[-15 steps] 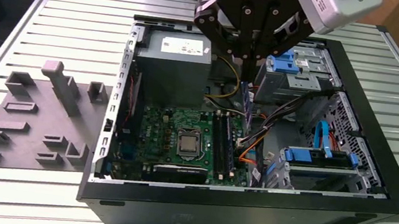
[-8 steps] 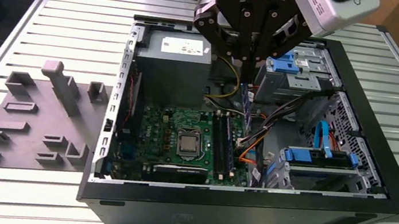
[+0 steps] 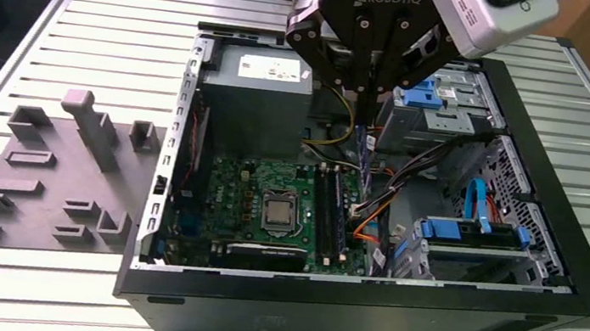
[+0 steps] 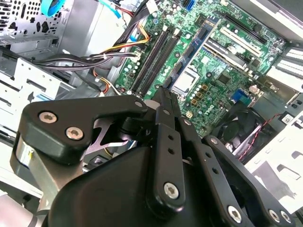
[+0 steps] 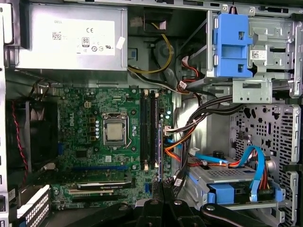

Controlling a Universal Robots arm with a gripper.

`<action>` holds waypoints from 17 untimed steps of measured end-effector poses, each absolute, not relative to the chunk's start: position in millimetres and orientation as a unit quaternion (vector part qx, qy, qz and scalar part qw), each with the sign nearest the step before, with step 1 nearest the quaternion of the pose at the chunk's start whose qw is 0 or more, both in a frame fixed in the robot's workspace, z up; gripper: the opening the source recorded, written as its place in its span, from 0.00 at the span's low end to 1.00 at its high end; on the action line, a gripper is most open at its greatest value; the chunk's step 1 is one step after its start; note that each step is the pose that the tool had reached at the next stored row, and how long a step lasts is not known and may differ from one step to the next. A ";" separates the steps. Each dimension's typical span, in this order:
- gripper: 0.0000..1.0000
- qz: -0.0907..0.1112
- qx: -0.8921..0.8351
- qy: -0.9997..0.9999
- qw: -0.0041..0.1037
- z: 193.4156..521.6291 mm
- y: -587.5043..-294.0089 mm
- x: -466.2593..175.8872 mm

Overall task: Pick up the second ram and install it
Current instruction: 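Insert the second ram into the second slot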

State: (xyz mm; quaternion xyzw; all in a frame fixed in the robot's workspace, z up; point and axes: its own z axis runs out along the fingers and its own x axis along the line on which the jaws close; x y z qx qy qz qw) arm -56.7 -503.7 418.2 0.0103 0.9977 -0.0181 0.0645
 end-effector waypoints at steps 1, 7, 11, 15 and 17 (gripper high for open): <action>0.11 -0.019 0.010 0.998 0.065 417.2 -503.8 -56.8; 0.11 -0.022 0.010 0.998 0.065 415.6 -503.7 -56.7; 0.11 -0.023 0.010 0.998 0.065 414.5 -503.7 -56.7; 0.11 -0.024 0.010 0.998 0.065 412.7 -503.7 -56.7; 0.11 -0.025 0.010 0.998 0.065 411.8 -503.7 -56.8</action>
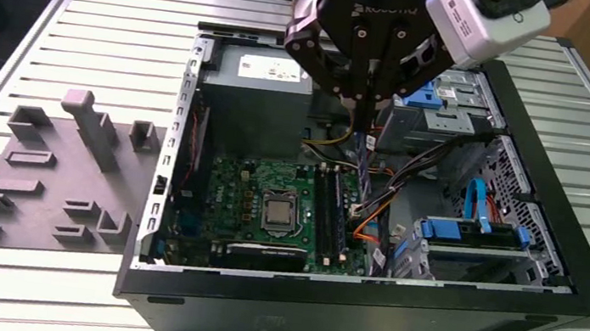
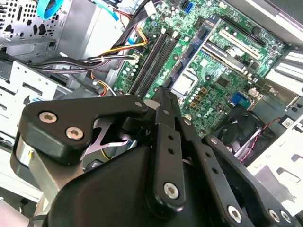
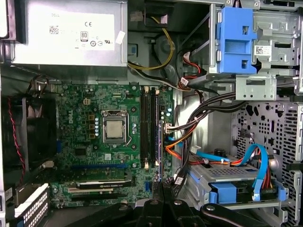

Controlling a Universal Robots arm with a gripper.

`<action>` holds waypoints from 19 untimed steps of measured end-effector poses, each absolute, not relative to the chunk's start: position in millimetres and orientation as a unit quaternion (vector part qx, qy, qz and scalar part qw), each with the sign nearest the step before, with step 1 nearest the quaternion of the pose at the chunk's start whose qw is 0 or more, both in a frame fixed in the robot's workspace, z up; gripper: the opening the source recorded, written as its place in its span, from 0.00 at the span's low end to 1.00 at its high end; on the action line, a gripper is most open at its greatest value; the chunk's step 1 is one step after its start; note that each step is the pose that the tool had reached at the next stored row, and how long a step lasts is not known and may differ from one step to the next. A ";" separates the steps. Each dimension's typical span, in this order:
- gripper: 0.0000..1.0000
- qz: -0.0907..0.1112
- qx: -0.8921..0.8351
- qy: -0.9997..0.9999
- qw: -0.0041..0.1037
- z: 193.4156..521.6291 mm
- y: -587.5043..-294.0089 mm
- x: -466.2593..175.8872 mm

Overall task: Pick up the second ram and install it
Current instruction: 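Insert the second ram into the second slot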

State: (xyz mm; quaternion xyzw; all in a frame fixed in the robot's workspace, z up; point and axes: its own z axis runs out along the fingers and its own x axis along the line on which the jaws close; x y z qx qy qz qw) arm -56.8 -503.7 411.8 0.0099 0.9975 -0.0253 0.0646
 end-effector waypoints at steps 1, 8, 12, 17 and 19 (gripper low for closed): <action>0.11 -0.026 0.010 0.998 0.065 411.4 -503.7 -56.8; 0.11 -0.028 0.010 0.997 0.065 407.6 -503.7 -56.8; 0.11 -0.028 0.009 0.997 0.065 404.2 -503.7 -56.8; 0.11 -0.028 0.008 0.997 0.065 399.8 -503.7 -56.7; 0.11 -0.028 0.008 0.997 0.065 398.4 -503.7 -56.8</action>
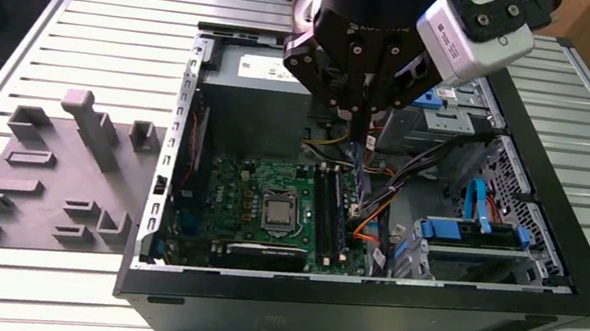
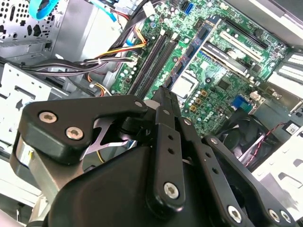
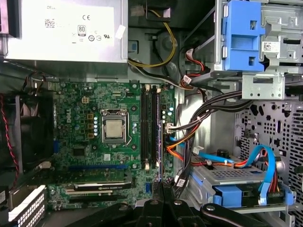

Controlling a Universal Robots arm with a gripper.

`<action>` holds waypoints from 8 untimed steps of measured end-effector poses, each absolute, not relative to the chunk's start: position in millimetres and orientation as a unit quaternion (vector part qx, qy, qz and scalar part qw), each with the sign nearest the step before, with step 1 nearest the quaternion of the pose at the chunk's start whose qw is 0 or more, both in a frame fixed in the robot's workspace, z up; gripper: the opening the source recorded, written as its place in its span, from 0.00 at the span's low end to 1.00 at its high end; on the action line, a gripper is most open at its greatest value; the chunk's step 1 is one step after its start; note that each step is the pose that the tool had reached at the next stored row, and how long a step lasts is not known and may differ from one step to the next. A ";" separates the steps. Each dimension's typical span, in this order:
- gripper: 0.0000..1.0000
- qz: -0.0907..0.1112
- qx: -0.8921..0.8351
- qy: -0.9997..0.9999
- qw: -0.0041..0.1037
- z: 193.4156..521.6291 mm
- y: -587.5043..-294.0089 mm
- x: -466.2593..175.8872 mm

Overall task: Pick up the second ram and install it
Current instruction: 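Insert the second ram into the second slot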

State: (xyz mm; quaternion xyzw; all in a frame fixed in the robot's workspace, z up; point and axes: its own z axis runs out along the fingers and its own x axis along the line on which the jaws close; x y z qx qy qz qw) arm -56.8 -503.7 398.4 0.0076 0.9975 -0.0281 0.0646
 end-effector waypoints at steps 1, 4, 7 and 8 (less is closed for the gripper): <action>0.11 -0.028 0.007 0.997 0.065 397.8 -503.7 -56.8; 0.11 -0.028 0.007 0.997 0.065 396.2 -503.7 -56.8; 0.11 -0.028 0.006 0.997 0.065 395.0 -503.7 -56.8; 0.11 -0.028 0.006 0.997 0.065 394.5 -503.7 -56.8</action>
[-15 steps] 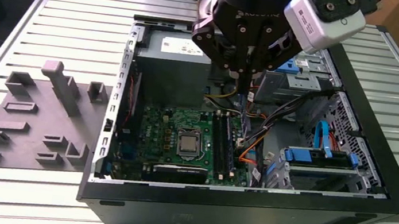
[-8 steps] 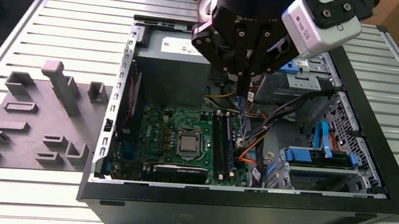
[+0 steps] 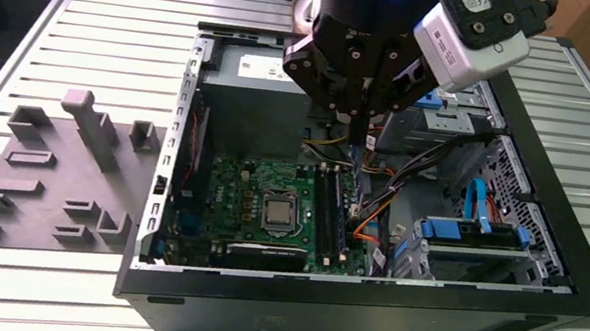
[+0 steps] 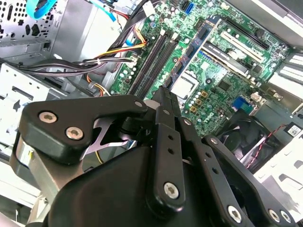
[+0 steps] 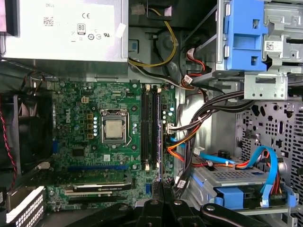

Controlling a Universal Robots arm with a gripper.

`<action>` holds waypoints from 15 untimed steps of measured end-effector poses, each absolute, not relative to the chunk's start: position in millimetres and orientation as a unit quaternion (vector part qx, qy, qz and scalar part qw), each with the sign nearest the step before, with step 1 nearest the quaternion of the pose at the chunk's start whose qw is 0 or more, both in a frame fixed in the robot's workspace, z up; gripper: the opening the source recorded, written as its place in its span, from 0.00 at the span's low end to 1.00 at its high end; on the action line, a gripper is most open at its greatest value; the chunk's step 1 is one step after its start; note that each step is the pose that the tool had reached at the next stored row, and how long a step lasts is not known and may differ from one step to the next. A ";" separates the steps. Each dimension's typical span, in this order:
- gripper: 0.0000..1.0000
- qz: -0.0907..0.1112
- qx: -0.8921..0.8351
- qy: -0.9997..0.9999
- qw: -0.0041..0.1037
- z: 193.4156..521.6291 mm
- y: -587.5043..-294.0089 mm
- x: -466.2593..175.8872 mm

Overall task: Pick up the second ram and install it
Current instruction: 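Insert the second ram into the second slot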

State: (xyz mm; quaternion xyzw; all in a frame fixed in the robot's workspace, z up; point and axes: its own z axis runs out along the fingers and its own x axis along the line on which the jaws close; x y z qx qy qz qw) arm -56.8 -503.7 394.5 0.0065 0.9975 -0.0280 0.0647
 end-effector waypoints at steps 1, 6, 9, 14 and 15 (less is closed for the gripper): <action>0.11 -0.028 0.006 0.997 0.065 394.1 -503.7 -56.8; 0.11 -0.028 0.006 0.997 0.065 391.5 -503.7 -56.8; 0.11 -0.028 0.006 0.997 0.065 389.7 -503.7 -56.8; 0.11 -0.028 0.006 0.997 0.065 386.8 -503.7 -56.7; 0.11 -0.028 0.006 0.997 0.065 386.0 -503.7 -56.8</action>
